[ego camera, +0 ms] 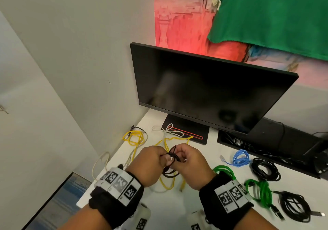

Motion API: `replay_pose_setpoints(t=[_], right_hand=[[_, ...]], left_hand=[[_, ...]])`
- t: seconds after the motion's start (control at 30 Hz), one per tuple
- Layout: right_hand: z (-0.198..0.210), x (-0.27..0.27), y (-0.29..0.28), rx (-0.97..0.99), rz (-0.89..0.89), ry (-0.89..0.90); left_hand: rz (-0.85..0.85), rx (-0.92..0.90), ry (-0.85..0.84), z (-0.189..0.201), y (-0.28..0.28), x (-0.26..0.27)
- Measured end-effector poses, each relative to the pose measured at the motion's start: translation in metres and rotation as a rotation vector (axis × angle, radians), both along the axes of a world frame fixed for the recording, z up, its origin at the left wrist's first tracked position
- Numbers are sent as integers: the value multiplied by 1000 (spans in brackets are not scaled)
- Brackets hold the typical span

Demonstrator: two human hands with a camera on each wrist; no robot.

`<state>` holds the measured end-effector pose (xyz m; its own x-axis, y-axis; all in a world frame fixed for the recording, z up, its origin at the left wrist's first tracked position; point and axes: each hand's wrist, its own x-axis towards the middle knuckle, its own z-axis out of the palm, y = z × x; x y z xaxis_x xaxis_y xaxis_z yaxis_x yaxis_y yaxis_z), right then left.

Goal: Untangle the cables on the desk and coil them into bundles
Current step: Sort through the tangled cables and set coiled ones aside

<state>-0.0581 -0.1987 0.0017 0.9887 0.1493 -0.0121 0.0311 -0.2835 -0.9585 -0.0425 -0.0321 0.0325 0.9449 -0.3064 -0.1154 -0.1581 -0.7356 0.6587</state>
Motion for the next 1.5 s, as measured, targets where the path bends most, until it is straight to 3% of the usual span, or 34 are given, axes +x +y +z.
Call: replay_pose_setpoints(t=[0.13, 0.3, 0.37, 0.4, 0.47, 0.57, 0.63, 0.7, 0.87, 1.03, 1.13, 1.23, 1.3, 1.4, 1.5], right_hand=[[0, -1, 1, -155, -119, -263], [9, -1, 1, -203, -330, -546], [17, 0, -5, -191, -352, -594], [19, 2, -7, -109, -376, -521], [22, 9, -7, 196, -433, -189], [19, 14, -4, 505, -425, 293], [12, 15, -4, 593, -410, 433], [2, 13, -6, 604, -429, 461], [-4, 6, -4, 208, -261, 313], [-3, -5, -9, 528, -26, 360], [-4, -2, -10, 380, -57, 269], [-2, 3, -11, 193, -170, 198], [-2, 5, -12, 137, -196, 174], [-1, 3, -13, 129, -153, 195], [0, 3, -15, 256, -93, 259]], left_hand=[[37, -45, 12, 3, 3, 1], [100, 79, -106, 7, 0, 4], [150, -22, -52, 7, 5, 5], [148, -112, -24, 7, 6, 4], [74, -266, -1, 9, 3, -1], [-76, -283, -98, 8, -5, -9], [-74, -259, -146, 4, -9, -12], [-42, -225, -181, 0, -12, -15], [76, -203, -192, -5, -11, -12], [212, -279, -200, -4, -9, -5], [238, -320, -193, -5, -12, -6], [198, -324, -185, -9, -14, -6], [136, -230, -155, -11, -11, -3], [14, -37, -92, -8, -8, 1], [-114, -49, -87, 1, -11, 3]])
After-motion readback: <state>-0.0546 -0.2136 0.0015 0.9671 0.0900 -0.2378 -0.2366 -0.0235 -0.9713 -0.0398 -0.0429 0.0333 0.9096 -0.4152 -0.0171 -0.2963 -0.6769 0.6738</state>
